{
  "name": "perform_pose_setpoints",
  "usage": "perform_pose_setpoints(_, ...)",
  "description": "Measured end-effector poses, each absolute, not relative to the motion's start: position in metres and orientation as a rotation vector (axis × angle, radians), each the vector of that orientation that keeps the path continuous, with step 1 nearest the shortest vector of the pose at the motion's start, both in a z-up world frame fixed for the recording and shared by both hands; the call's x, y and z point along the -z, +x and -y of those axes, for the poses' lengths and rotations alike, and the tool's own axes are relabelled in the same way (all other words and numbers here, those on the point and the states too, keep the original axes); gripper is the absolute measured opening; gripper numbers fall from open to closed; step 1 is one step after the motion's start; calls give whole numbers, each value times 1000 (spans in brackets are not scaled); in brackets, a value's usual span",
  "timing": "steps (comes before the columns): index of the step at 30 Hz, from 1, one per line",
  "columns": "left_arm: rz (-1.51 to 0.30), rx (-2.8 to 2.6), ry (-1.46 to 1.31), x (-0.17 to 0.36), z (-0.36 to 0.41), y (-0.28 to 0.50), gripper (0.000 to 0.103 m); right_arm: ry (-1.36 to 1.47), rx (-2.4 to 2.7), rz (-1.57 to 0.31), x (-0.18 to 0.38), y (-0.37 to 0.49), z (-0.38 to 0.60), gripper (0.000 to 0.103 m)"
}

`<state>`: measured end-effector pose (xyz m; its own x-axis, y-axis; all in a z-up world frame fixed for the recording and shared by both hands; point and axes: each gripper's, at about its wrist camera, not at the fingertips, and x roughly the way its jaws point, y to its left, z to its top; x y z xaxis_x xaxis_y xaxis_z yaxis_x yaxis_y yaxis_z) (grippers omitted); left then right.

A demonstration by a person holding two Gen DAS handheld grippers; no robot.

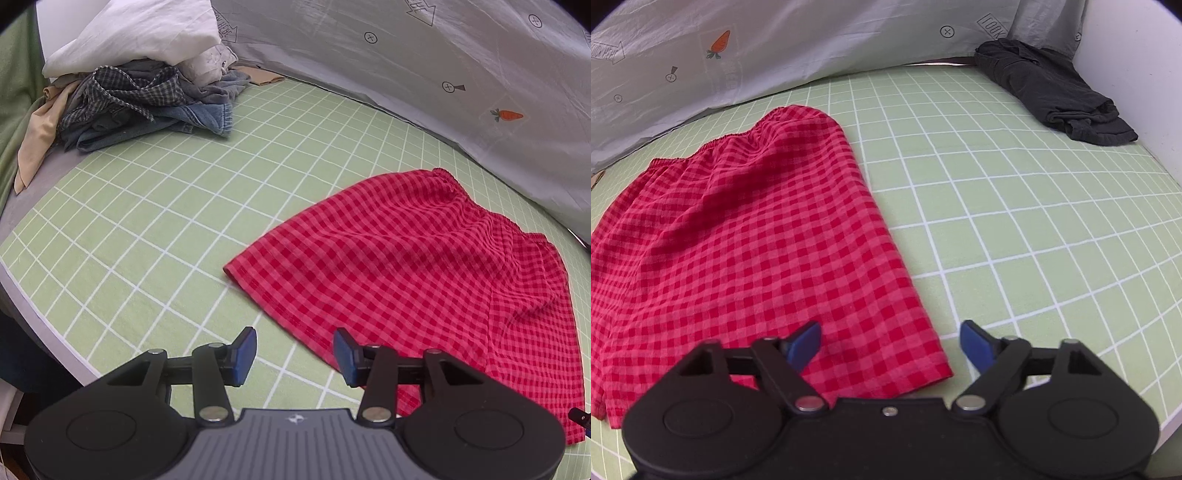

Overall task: Fold clothes
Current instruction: 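Release the shorts and hover both grippers over the flattened shorts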

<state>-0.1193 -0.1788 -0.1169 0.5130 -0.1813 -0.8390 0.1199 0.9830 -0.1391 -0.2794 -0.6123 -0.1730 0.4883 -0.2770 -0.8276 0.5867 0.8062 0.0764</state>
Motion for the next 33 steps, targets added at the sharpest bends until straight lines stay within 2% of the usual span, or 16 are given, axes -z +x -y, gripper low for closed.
perform_pose_setpoints(1,-1017,181,-68,118,182,-125,48,361,527,-923,173,-281,612,49)
perform_pose_setpoints(2,-1023,183,-67,120,184,-130,48,345,516,-924,173,-282,611,42)
perform_pose_setpoints(3,-1030,185,-65,121,186,-134,48,325,499,-929,172,-283,611,26)
perform_pose_setpoints(4,-1037,187,-64,122,187,-139,48,305,483,-935,172,-283,611,1)
perform_pose_setpoints(9,-1038,194,-35,120,192,-148,48,269,501,-804,136,-313,608,2)
perform_pose_setpoints(13,-1040,182,-25,119,187,-135,49,289,590,-957,164,-311,617,3)
perform_pose_setpoints(14,-1038,175,-21,118,186,-131,50,318,616,-941,162,-314,617,5)
perform_pose_setpoints(15,-1035,167,-17,118,185,-127,54,318,629,-929,159,-314,615,18)
perform_pose_setpoints(16,-1032,160,-13,117,184,-122,61,316,640,-917,155,-313,613,42)
perform_pose_setpoints(18,-1040,144,-24,121,182,-109,64,311,663,-892,148,-313,609,67)
perform_pose_setpoints(20,-1060,128,-31,127,182,-94,64,293,654,-878,145,-310,603,78)
perform_pose_setpoints(22,-1081,120,-28,131,184,-82,66,285,637,-872,143,-306,599,103)
perform_pose_setpoints(28,-1125,165,14,143,195,-59,76,250,701,-968,152,-278,589,103)
perform_pose_setpoints(33,-1157,160,18,154,196,-39,81,252,696,-947,142,-258,585,103)
